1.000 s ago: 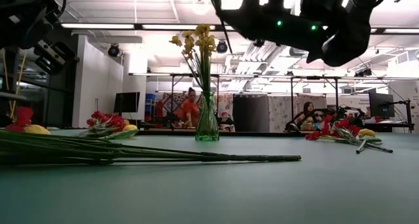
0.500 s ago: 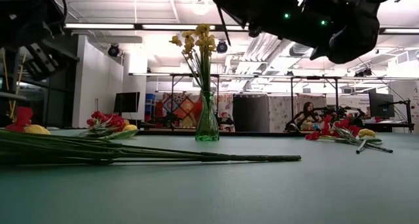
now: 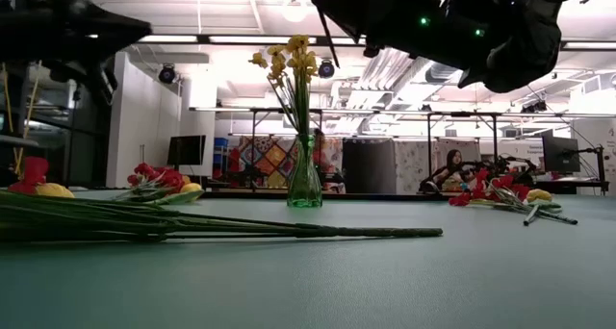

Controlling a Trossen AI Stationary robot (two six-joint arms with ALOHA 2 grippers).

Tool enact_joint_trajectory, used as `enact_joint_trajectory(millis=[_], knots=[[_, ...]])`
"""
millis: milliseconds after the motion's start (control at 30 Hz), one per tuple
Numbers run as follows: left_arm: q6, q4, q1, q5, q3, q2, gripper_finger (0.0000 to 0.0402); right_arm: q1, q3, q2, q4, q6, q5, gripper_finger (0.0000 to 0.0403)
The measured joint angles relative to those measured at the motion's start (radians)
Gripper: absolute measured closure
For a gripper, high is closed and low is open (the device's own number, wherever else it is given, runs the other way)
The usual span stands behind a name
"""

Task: Sort flowers into vase by color
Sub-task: Put the bottom yellow flower into the green vase

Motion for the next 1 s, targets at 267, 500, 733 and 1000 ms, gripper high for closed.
enact_joint_trajectory(millis=[267, 500, 733, 1000], knots=[[0.205, 0.1, 0.0, -0.247, 0.0, 0.0, 0.039, 0.001, 0.0, 0.0, -0.027, 0.0, 0.0, 0.0403], [0.202, 0.143, 0.0, -0.338, 0.0, 0.0, 0.039, 0.019, 0.0, 0.0, -0.054, -0.026, 0.0, 0.0403], [0.316, 0.181, 0.002, -0.024, -0.001, 0.089, 0.039, 0.017, 0.02, 0.001, -0.047, -0.005, 0.0, 0.0403], [0.457, 0.449, 0.02, 0.096, 0.001, 0.456, 0.0389, 0.012, 0.231, 0.001, -0.437, 0.031, 0.001, 0.0403]])
